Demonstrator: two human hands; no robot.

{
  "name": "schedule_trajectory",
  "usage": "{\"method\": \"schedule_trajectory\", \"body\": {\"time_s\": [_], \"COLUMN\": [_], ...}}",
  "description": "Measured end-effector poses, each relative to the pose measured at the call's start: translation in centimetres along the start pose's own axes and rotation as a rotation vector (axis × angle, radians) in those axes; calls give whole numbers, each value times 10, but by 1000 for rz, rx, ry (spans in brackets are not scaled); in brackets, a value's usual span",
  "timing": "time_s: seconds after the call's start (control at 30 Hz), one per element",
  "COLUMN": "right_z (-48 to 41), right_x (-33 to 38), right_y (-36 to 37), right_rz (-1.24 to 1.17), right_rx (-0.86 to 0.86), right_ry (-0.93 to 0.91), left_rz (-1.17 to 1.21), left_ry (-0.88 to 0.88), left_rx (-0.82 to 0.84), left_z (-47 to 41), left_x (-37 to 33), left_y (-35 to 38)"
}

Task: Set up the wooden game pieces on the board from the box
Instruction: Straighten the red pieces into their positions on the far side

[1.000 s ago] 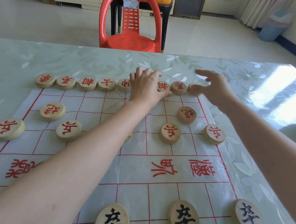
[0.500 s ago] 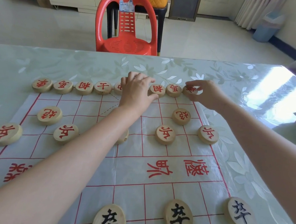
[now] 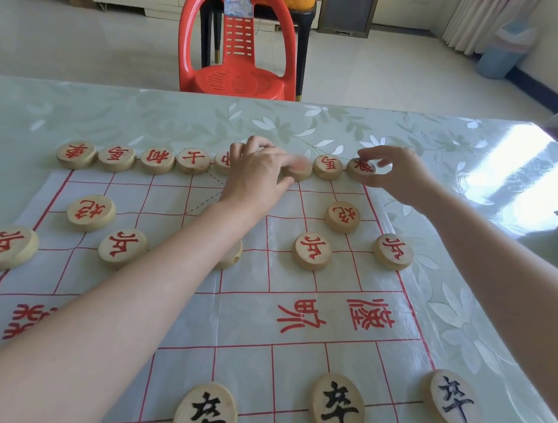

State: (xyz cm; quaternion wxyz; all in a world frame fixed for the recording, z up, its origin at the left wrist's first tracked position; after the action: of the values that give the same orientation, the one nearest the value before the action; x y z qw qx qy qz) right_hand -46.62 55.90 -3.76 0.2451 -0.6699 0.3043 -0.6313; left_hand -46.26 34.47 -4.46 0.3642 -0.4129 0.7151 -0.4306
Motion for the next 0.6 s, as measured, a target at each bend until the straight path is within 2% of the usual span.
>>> {"method": "schedule_trajectory", "body": {"time_s": [0.23,0.5,0.6], "right_z": [-1,0,2], "right_x": [-3,-2,-1], "right_y": [6,8,8], "right_rz": [44,83,72], "right_rx": [-87,-67,-76], "right_ry": [34,55,84], "left_rz": [1,-13,18], "left_ry": [2,-24,-35], "left_rx": [-6,-12,32], "left_z": [1,2,1], "left_x": [1,-2,-1], "left_y": [1,3,4]}}
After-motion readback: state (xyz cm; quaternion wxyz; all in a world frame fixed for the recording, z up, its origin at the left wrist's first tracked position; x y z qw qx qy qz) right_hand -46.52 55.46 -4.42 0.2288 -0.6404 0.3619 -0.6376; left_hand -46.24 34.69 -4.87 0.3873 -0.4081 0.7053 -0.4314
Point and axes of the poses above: each hand's wrist, its own z-axis away from the middle knuckle, its own y-axis out of the palm, x = y × z, the point moved 5 cm from there along -z, towards the middle knuckle, and after that the axes turned 11 degrees about -z, right-handed, at the moved point
